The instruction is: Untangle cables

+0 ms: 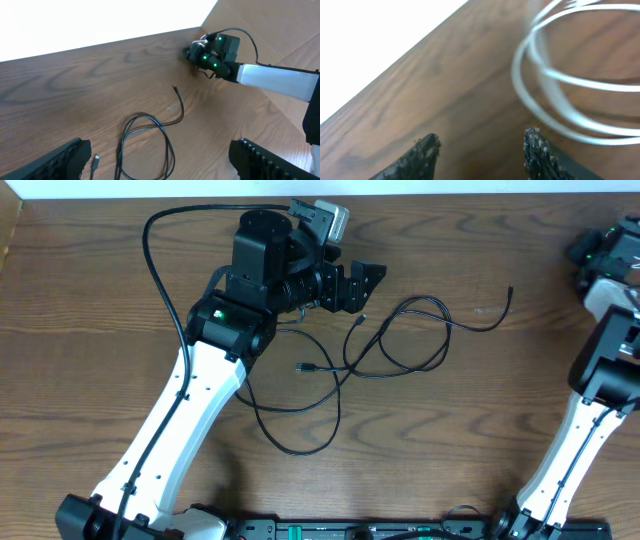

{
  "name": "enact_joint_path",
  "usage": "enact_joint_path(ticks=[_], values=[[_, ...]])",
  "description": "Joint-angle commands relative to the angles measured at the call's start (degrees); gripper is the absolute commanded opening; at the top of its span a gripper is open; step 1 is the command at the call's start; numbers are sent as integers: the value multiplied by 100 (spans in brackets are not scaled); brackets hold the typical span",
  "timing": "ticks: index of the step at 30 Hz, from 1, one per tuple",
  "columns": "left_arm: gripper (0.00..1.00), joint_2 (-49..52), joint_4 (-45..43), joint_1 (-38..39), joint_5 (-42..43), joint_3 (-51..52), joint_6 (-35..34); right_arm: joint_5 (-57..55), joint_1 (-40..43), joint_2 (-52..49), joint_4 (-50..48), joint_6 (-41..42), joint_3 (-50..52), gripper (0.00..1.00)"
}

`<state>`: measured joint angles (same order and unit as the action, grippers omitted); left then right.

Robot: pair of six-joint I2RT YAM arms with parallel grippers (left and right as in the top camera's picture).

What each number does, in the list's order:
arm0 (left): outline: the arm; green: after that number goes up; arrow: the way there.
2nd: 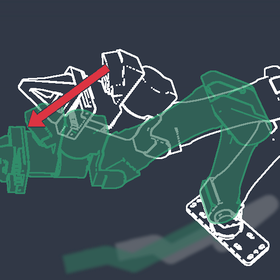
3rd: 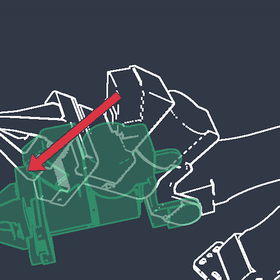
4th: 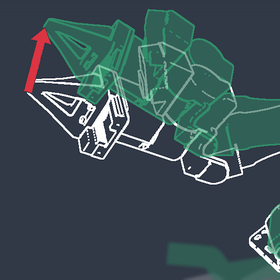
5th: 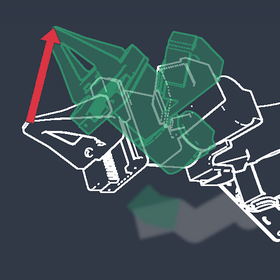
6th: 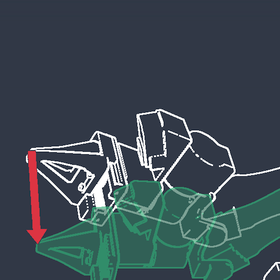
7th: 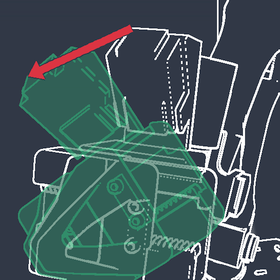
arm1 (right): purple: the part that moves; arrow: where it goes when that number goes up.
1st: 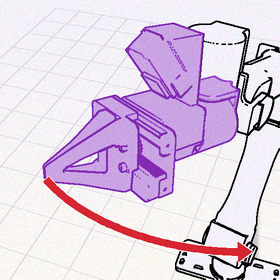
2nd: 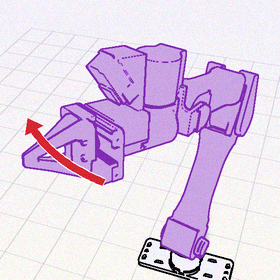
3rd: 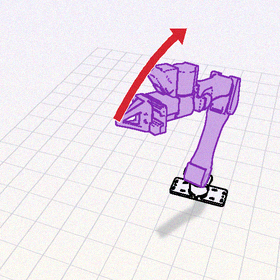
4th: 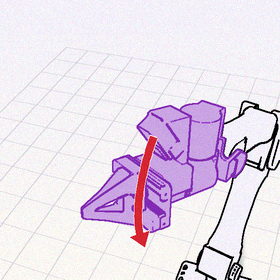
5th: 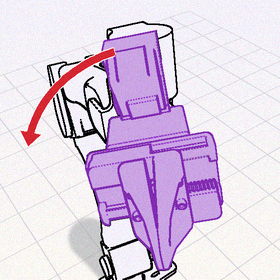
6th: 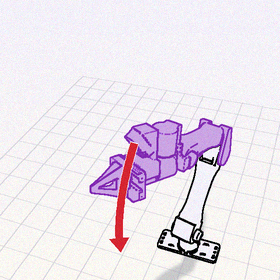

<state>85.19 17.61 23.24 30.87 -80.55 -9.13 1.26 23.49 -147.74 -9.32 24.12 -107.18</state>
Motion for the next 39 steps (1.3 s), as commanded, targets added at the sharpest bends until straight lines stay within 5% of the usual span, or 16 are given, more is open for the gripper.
enact_joint_path(ticks=[1, 9, 16, 24, 31, 39], values=[[93, 33, -7, -35, -186, -87, 33, 332, -138, -367, 254, 63, 243, 57], [93, 33, 2, -37, -203, -87, 35, 2052, -9, 704, 1331, -85, 240, 62], [93, 52, 505, -98, -656, -87, 57, 2614, -210, 2096, 3650, -837, 240, 64], [93, 55, 1950, -149, -1722, -87, 391, 2610, -894, 2924, 5906, -1572, 240, 99], [93, 55, 2608, -149, -1849, 98, 442, 2608, -1425, 2940, 6575, -1628, 243, 99], [91, 57, 2341, -142, -1731, 782, 20, 2610, -1589, 2938, 6599, -1602, 243, 99]])
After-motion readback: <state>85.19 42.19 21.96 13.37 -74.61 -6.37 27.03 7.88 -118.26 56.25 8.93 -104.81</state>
